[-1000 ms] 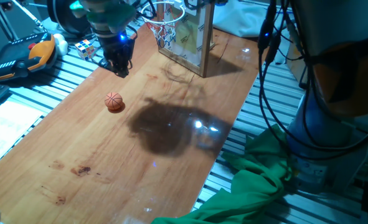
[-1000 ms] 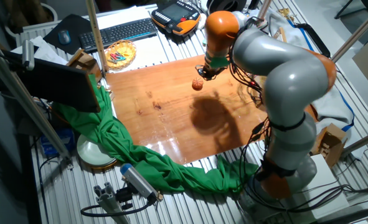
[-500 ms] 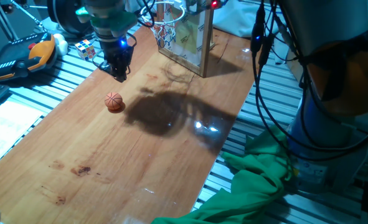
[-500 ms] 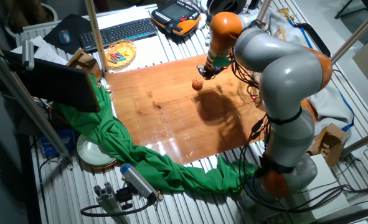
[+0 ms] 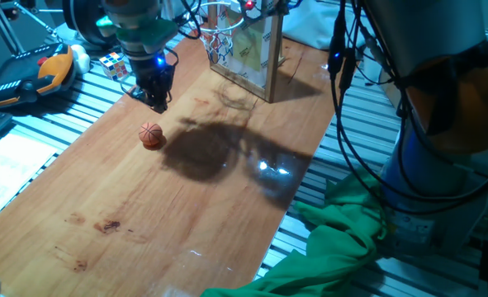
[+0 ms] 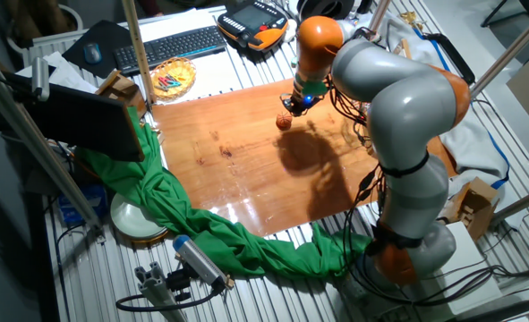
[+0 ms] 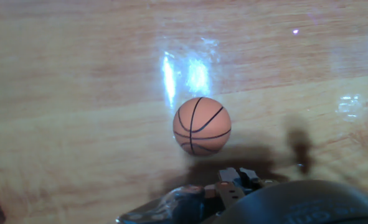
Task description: Grab a basketball, release it and shoot it into the basket
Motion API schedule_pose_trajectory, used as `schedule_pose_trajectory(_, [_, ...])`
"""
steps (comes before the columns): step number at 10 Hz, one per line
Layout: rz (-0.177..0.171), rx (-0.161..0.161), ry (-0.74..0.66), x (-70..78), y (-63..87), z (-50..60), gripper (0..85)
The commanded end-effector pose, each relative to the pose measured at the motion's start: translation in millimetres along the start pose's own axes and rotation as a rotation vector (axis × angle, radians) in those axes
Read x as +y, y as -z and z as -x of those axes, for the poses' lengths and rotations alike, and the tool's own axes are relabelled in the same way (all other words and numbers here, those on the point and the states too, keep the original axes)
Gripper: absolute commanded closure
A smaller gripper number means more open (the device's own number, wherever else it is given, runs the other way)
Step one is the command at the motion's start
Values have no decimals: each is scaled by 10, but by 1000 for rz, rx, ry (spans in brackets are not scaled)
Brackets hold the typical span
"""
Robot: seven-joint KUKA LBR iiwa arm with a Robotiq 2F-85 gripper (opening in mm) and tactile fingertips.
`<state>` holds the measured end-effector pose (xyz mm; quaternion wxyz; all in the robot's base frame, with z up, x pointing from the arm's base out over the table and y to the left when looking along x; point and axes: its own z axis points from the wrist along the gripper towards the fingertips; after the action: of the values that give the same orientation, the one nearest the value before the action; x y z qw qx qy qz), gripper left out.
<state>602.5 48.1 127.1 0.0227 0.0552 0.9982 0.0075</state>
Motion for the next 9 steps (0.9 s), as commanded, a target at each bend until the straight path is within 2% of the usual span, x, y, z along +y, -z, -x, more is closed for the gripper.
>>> schedule_pose_trajectory(1, [0, -5, -6, 1, -28, 9, 843])
schedule_pose_trajectory(3, [6, -3, -14, 11, -88, 10, 843])
schedule_pose_trajectory(7, [52, 0, -11, 31, -116, -1, 843])
schedule_pose_trajectory(9, [40, -11, 9, 41, -121, -9, 843])
